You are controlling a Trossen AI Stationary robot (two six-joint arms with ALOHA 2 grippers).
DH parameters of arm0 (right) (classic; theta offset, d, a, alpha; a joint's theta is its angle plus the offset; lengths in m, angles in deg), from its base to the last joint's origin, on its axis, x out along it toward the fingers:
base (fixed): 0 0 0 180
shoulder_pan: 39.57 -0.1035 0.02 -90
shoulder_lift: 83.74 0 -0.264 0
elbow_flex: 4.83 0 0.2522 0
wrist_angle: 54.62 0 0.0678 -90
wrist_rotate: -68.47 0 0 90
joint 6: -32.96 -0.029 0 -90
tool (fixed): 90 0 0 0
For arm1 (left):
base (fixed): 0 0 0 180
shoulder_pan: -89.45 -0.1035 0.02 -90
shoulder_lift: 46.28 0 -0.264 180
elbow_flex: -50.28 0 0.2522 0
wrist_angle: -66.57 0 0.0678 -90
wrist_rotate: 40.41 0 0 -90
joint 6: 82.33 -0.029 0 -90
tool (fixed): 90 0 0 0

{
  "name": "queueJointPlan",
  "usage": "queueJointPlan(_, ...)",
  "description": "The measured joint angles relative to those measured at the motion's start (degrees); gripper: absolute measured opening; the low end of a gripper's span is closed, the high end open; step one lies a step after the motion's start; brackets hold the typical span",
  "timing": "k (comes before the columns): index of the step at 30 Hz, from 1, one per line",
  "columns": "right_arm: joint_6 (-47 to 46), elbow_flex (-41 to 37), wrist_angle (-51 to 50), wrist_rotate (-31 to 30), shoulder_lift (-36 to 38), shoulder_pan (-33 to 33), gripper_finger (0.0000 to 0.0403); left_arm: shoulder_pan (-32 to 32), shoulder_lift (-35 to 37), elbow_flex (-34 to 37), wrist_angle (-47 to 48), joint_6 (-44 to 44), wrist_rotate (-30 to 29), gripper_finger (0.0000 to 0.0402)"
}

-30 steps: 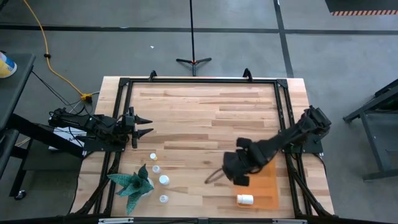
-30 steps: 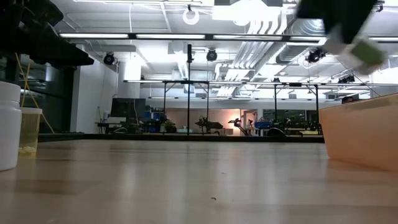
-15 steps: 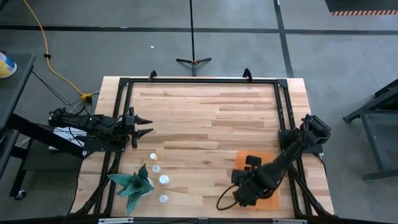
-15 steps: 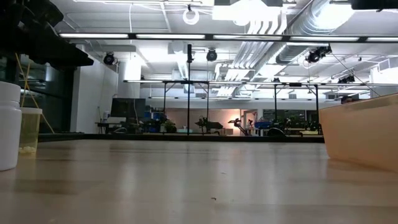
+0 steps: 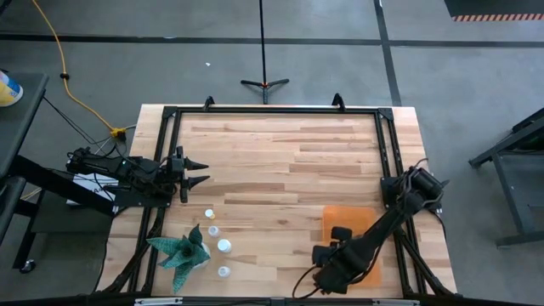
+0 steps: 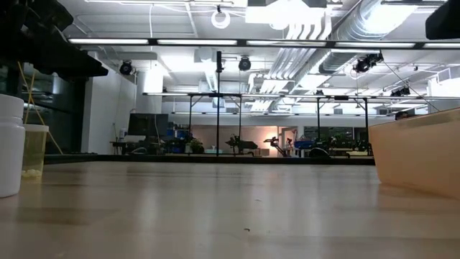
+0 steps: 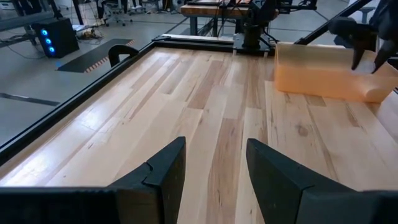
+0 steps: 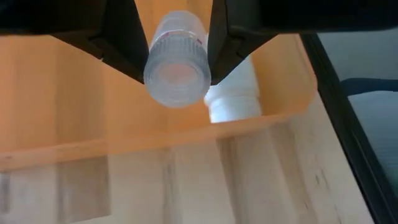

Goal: Pick and place pill bottles into a basket
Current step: Put the top right transparent medicine bottle into the orange bin, then put the white medicine bottle into the orange bin

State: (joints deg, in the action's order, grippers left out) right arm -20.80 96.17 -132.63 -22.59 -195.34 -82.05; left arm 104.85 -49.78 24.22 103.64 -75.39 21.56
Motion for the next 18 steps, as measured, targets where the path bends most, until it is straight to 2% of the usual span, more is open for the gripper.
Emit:
queueJointPlan(13,0.07,0.0,-0.19,0.1,-0.08,1.48,0.0217,0.0,0.0,0.0,0.04,0.02,-0.07,0.0202)
queueJointPlan(18,3.7,0.0,0.8,-7.35,0.47,2.69,0.0217,0.0,0.0,0.0,0.05,0.02,-0.26,0.0202)
